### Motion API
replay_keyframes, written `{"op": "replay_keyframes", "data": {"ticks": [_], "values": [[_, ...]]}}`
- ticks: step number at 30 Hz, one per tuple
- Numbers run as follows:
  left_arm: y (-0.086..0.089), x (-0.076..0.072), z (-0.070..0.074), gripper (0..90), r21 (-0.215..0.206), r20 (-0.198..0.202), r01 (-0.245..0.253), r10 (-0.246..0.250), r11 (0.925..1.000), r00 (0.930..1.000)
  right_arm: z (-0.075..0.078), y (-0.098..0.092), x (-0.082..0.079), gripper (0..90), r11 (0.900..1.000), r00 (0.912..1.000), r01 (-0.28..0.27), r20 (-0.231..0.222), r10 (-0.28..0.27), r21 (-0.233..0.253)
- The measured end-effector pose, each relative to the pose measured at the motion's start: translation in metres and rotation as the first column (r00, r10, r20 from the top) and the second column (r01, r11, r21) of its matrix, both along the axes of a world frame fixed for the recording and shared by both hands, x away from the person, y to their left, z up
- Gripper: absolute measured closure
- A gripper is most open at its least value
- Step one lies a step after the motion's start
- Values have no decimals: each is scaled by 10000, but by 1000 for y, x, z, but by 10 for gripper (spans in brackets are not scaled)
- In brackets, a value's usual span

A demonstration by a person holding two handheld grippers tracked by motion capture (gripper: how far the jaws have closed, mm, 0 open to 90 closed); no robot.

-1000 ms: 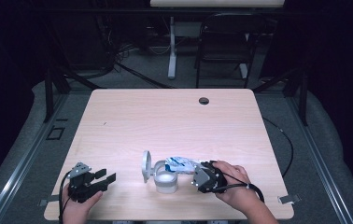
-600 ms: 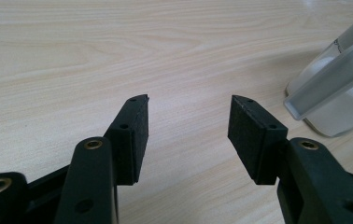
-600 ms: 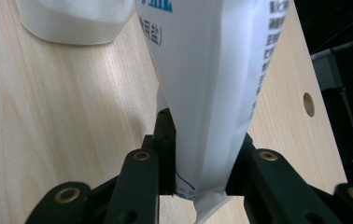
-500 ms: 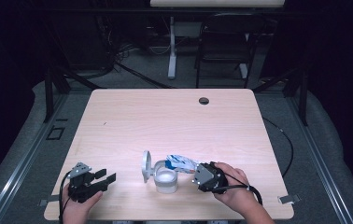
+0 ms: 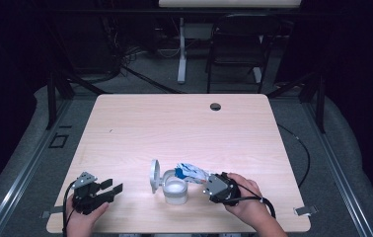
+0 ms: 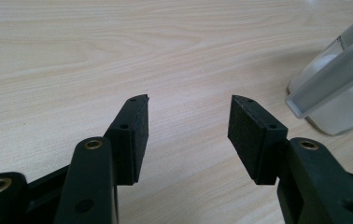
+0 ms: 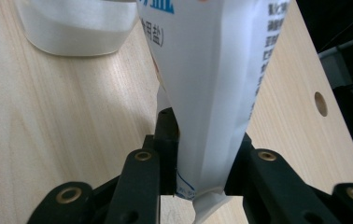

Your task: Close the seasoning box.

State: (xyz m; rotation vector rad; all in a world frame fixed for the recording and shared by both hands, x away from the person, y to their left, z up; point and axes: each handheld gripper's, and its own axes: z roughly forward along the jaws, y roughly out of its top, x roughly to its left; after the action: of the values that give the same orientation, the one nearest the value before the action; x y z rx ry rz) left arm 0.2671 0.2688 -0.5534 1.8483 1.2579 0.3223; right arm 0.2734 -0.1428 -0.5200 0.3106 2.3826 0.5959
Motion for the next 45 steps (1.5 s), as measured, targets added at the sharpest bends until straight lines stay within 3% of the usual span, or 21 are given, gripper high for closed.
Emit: {"op": "replay_keyframes", "data": {"ticks": [10,13,21,25,30,31,34,36,38,45], "values": [[0,0,0,484,3,-37,0,0,10000,10000,0,0,0,736,9998,9997,172,-149,-171,79],[0,0,-1,485,7,-36,-12,12,10000,10000,-2,-1,0,739,9996,9998,162,-114,-159,221],[0,0,-1,485,19,-106,14,-14,10000,9999,0,-1,0,746,9997,9998,200,72,-199,-134],[0,0,-2,485,49,-90,10,-10,10000,10000,-3,-2,-1,748,9996,9996,238,144,-241,167],[0,0,-2,485,64,-92,-3,4,10000,10000,-2,-3,-2,750,9996,9995,270,190,-272,82],[0,0,-3,485,55,-107,-15,16,10000,9999,-4,-3,-2,751,9990,9993,305,199,-312,328],[-1,0,-4,484,67,-154,7,-6,10000,9999,-1,-5,-2,752,9990,9989,382,252,-387,218],[-1,1,-4,485,78,-154,14,-13,10000,9999,-2,-6,-2,752,9971,9989,399,228,-415,652],[-1,1,-5,485,80,-168,30,-29,10000,9999,1,-8,-2,753,9971,9986,461,241,-476,602],[1,1,-6,485,61,-220,-37,39,10000,9998,9,-15,-1,754,9879,9970,701,235,-740,1380]]}}
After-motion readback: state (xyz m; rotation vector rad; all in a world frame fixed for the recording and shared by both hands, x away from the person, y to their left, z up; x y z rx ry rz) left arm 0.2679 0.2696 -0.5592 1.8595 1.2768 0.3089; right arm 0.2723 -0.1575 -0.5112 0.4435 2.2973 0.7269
